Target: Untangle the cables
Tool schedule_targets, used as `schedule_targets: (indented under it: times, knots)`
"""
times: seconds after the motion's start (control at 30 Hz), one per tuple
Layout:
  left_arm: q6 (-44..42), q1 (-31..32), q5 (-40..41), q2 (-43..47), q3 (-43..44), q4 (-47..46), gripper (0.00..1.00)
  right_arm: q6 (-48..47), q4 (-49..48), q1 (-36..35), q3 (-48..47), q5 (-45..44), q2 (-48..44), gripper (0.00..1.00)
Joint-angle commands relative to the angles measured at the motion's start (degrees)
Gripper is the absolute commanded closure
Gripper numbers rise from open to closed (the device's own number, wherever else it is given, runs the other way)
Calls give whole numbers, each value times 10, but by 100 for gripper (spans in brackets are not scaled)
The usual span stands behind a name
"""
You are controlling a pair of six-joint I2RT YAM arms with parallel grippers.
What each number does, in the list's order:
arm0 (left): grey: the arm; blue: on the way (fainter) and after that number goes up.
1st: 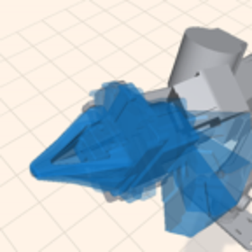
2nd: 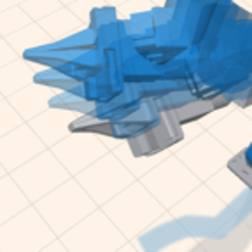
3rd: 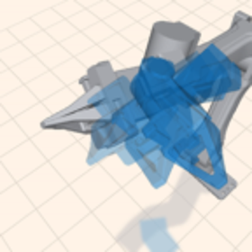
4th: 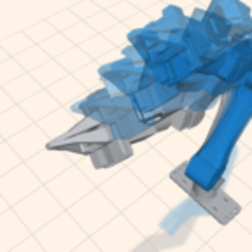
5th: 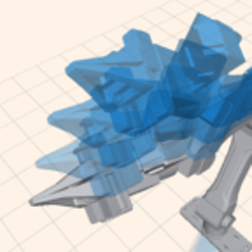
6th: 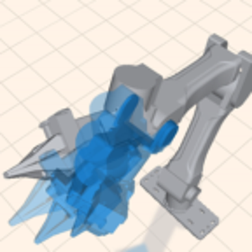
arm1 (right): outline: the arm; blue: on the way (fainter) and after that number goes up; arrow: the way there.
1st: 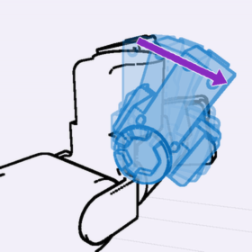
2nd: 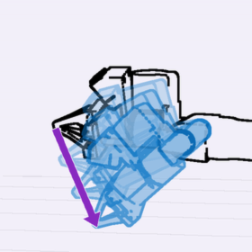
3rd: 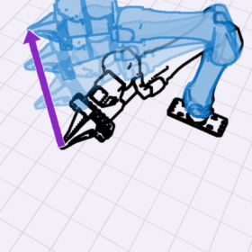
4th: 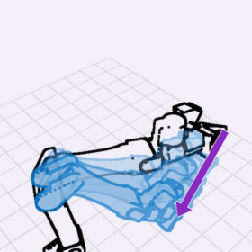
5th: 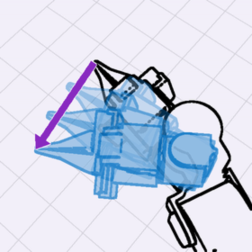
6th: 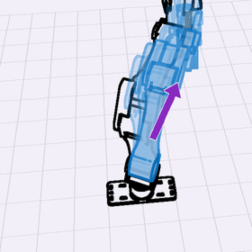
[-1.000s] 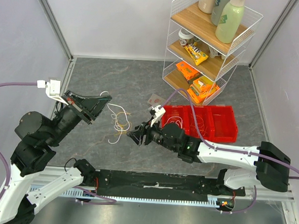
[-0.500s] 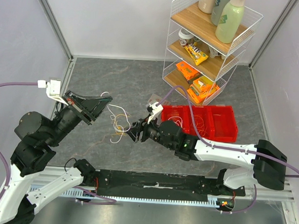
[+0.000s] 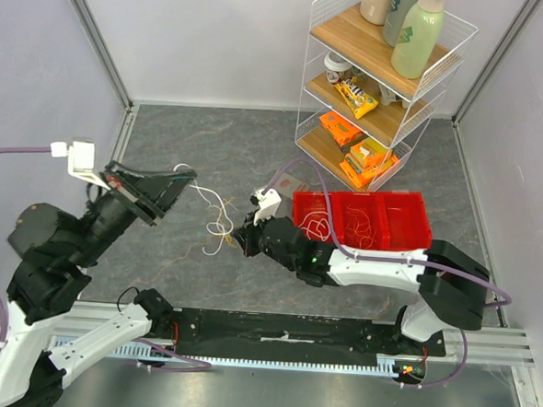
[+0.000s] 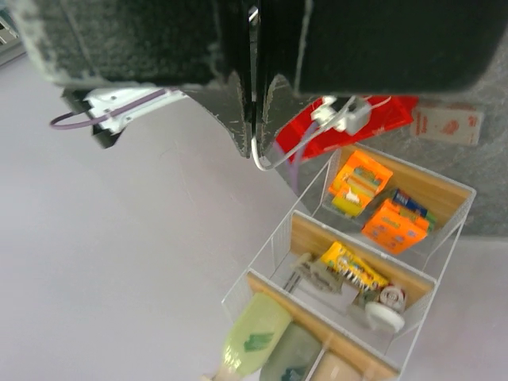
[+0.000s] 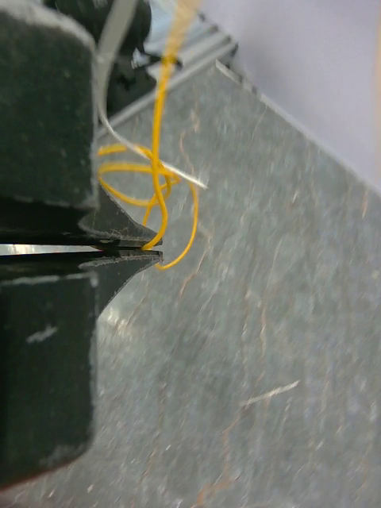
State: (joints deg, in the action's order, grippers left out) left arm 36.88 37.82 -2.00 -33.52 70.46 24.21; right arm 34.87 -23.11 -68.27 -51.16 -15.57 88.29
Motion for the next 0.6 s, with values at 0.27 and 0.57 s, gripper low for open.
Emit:
schedule_targets:
  times: [0.27, 0.57]
  knots:
    - [-106, -3, 61, 6, 201, 20, 98, 51, 73, 70, -19, -39, 144, 100]
    - [-55, -3, 63, 18, 34, 17, 98, 10, 197, 69, -47, -17, 54, 50]
